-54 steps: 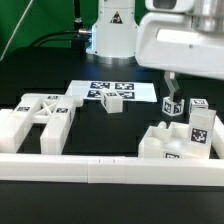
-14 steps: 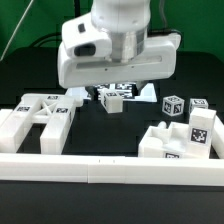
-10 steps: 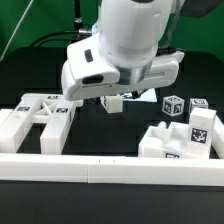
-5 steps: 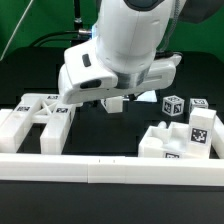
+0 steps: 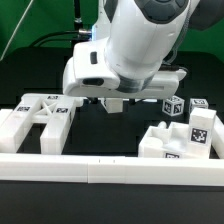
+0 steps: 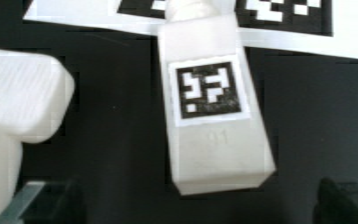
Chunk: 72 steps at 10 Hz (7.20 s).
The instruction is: Assemble chair
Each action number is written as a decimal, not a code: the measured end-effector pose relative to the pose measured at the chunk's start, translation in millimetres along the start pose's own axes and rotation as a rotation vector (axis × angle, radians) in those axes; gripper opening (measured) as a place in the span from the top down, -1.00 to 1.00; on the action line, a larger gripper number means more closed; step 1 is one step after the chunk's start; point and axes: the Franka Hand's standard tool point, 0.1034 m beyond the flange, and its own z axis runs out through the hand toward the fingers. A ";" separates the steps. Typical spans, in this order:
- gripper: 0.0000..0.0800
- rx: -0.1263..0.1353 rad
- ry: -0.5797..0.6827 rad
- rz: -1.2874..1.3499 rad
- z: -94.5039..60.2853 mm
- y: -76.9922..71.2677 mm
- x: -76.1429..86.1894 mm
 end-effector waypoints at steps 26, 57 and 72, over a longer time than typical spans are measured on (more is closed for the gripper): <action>0.29 0.042 -0.138 0.045 -59.5 15.8 -32.4; 0.28 -0.010 1.323 0.130 -188.6 -15.8 65.4; 0.28 0.002 1.290 0.117 -174.3 -20.2 68.8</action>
Offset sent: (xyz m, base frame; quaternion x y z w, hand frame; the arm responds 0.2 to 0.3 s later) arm -0.0032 0.0125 -0.0053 0.0385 -0.1001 -0.0196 0.9940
